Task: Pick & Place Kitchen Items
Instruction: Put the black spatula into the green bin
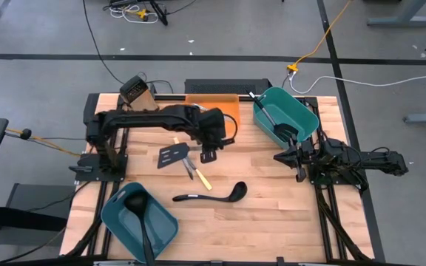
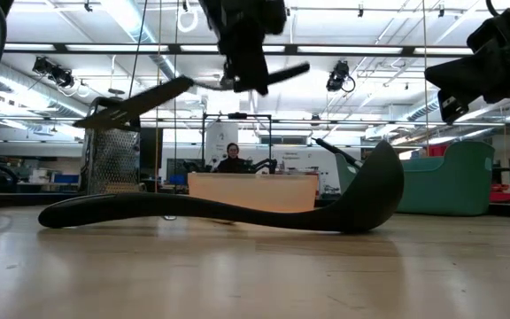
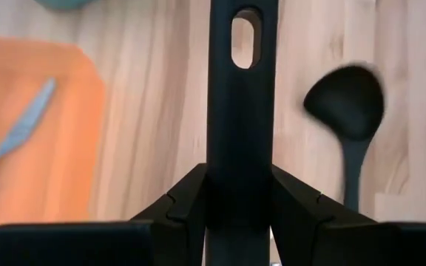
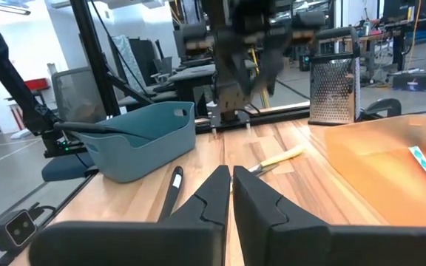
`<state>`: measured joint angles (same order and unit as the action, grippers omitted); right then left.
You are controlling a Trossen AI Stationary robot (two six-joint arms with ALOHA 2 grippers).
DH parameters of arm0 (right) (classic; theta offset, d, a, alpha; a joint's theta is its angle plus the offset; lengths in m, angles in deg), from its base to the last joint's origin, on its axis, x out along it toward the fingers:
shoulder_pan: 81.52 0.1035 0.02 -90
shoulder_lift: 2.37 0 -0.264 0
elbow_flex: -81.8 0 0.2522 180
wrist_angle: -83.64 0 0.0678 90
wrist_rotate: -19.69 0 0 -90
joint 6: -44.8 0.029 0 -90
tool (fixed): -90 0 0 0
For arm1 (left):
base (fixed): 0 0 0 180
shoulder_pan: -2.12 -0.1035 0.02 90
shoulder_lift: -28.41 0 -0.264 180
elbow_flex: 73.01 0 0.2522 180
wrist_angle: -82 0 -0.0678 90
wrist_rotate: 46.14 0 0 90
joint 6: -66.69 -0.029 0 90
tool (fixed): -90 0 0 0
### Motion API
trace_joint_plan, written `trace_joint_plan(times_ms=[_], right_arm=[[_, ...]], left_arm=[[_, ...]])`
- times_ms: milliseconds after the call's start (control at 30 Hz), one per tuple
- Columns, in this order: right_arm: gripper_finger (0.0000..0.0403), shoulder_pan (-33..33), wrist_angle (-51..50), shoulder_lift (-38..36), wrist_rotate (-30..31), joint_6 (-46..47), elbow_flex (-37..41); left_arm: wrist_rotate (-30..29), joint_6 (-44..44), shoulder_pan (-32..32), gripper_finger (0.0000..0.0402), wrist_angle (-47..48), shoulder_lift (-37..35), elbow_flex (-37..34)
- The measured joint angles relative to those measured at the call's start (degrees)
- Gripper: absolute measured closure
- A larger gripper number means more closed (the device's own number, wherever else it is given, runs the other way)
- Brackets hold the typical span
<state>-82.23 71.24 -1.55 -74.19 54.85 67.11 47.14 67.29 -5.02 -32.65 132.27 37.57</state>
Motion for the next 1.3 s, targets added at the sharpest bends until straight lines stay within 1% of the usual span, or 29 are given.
trace_joint_plan(times_ms=[267,433,567,733,933,1133,1300], right_arm=[[0.0376,0.0,1.1,0.0,0.0,0.0,0.0],[0.0376,0.0,1.4,0.0,0.4,0.0,0.0],[0.0376,0.0,1.4,0.0,0.4,-0.8,0.0],[0.0376,0.0,1.4,0.0,0.4,-1.6,0.0],[0.0397,0.0,2.5,0.0,0.5,-3.2,-0.1],[0.0394,0.0,1.9,1.5,1.0,-5.2,-4.1],[0.0399,0.0,-0.9,5.6,4.7,-7.1,-10.3]], left_arm=[[-1.9,0.5,0.0,0.0283,0.1,-7.1,0.0],[-4.1,1.7,-0.1,0.0283,0.0,-10.3,0.0],[-5.7,1.9,-0.1,0.0283,0.0,-11.4,0.0],[-6.1,2.1,-0.1,0.0283,0.0,-11.4,0.0],[-6.1,2.1,-0.1,0.0283,0.0,-11.4,0.0],[-6.1,2.2,-0.1,0.0283,0.0,-11.4,0.0],[-6.1,2.2,-0.1,0.0283,0.0,-11.4,0.0]])
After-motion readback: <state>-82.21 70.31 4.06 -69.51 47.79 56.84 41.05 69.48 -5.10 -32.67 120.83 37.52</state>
